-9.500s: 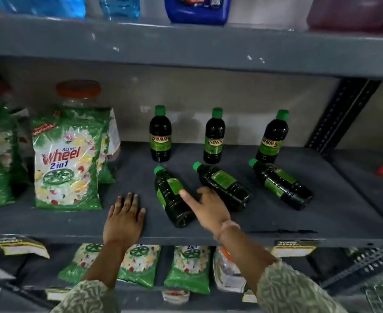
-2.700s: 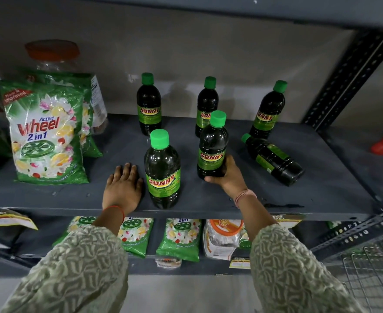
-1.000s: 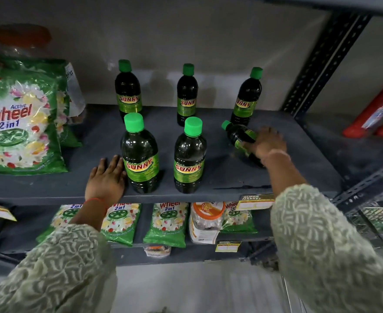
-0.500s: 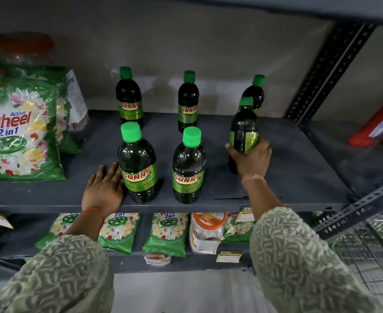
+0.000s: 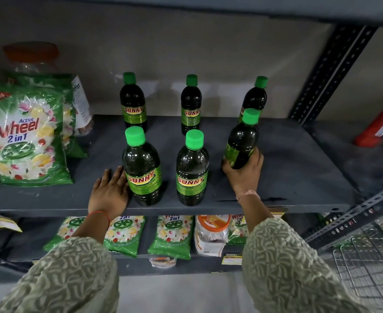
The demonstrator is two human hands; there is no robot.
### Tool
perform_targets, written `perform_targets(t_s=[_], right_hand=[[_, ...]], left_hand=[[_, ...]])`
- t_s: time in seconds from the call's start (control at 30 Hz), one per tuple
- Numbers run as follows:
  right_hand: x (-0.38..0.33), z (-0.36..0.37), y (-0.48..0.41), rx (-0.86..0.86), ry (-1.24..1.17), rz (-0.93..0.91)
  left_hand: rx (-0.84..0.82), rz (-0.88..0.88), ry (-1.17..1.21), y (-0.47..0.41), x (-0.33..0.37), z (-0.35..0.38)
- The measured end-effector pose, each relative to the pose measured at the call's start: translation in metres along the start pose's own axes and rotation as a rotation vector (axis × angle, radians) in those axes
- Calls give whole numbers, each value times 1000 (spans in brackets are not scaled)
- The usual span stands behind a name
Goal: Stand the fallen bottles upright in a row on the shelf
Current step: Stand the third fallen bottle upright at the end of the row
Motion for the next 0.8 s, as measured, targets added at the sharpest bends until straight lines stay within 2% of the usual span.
perform_targets(t_s=[0.17,0.4,0.53,0.6,0.67,0.73,0.8], right_hand=[[1,4,-2,-19,128,27],[11,-10,-6,-223,-139,130],[11,-6,-6,-149,-69,76],[10,-8,-5,-164,-142,101],[13,-14,-8,-249,-219,180],[19,-20,-17,-402,-257,220],[24,-26,-23,-520,-209,225]], left_hand=[[-6,5,-12,-1,0,-1],[1,15,-21,-2,-2,2],[-6,10,-6,-1,-2,3],[-3,8,-2,-1,-1,2],[-2,10,-7,-1,-1,2],[2,10,-6,-1,-1,1],[9,13,-2,-1,-2,2]])
Point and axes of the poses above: each hand's wrist, its own y-axis away from the middle knuckle, its own z-axis out of the palm, x = y × z, the point moved 1 cm from there along -y, towards the middle knuckle, and after that the axes turned 8 degrees about x, right-handed, at the moved point
